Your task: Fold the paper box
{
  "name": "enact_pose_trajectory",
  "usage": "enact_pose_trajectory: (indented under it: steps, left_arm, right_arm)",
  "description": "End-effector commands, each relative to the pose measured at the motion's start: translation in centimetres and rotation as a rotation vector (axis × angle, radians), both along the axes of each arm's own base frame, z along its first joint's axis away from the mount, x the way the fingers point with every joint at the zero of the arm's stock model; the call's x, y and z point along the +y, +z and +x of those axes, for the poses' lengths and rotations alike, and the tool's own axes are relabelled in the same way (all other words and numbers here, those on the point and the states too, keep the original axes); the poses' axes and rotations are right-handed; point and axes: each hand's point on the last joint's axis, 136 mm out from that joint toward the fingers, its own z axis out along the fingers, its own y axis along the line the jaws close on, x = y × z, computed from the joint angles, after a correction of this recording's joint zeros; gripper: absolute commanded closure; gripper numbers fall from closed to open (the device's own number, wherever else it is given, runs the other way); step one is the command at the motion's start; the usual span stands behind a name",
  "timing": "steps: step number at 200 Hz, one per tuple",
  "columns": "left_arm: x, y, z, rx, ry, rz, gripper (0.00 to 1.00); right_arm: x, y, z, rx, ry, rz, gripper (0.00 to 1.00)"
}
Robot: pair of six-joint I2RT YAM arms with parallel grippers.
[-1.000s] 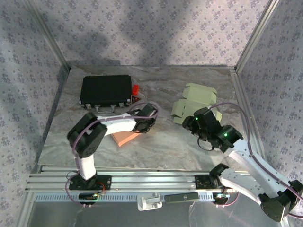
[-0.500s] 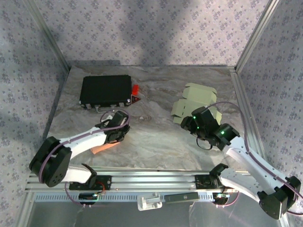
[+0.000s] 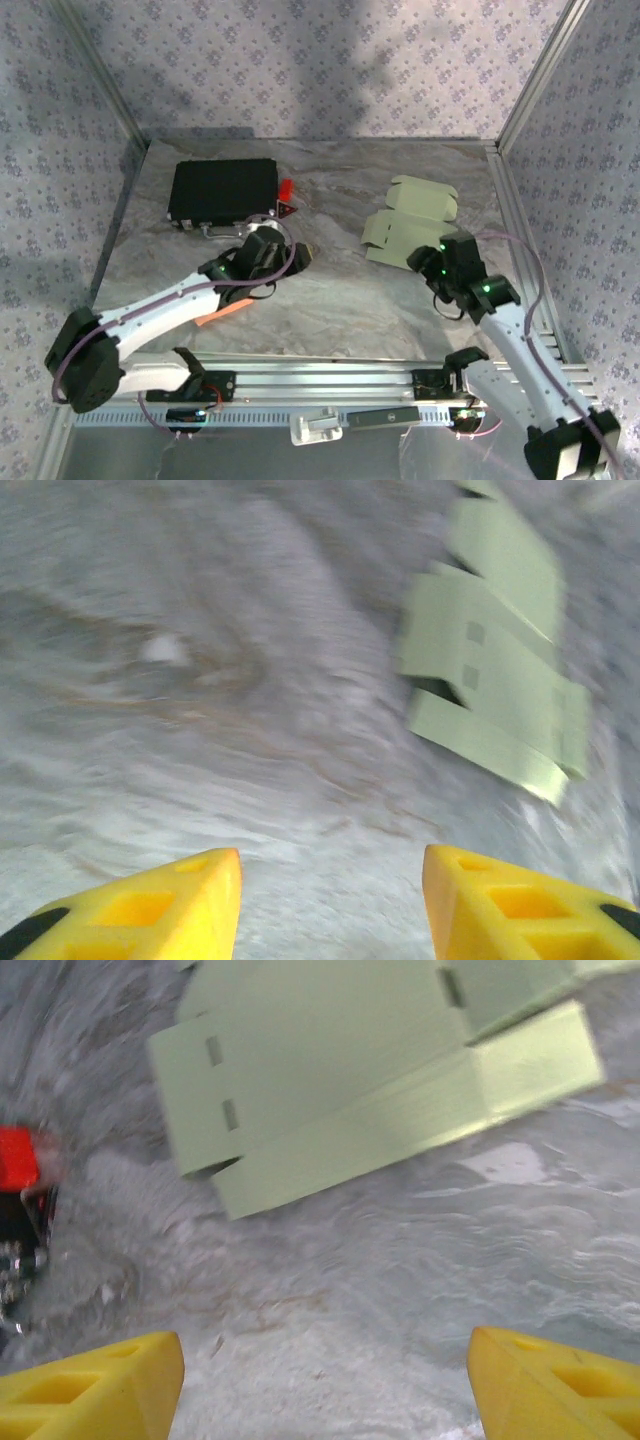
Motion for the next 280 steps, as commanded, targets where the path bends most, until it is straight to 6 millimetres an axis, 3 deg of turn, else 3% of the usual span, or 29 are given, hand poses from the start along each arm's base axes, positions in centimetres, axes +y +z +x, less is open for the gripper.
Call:
enact_pose_trajectory:
  steps: [1,53,89,135,160,199,244,280]
  left_arm:
    - [-2.3,2.7,-0.5,-0.170,-0.169,-0.013,0.48]
    - [-8.0,2.3,-0.2,-0.102,-0.293,-0.088,0.49]
    - [-9.7,1.5,-0.2,-0.080,-0.318,-0.085,0.49]
    - [-11.6,0.6,0.2,-0.037,-0.339,-0.114,0.49]
    - [-12.2,0.2,0.0,-0.025,-0.358,-0.105,0.50]
    - [-11.8,0.2,-0.3,-0.033,-0.359,-0.094,0.51]
    - [-11.5,0.6,-0.7,-0.042,-0.360,-0.094,0.52]
    - [-11.2,0.9,-1.0,-0.047,-0.360,-0.094,0.52]
  right_arm:
    - [0.4,-1.6,1.1,-0.036,-0.057,0.197,0.24]
    - [-6.4,-3.6,2.8,-0.036,-0.294,0.247,0.26]
    - [-8.3,-5.7,4.8,0.012,-0.344,0.343,0.29]
    - [-8.6,-7.6,7.6,0.072,-0.334,0.449,0.34]
    - [-9.2,-7.5,8.4,0.057,-0.342,0.448,0.36]
    - [-10.4,-7.1,9.2,0.059,-0.342,0.406,0.38]
    - [-10.9,-8.0,10.0,0.103,-0.337,0.409,0.41]
    - [-10.5,-8.7,9.0,0.113,-0.371,0.441,0.43]
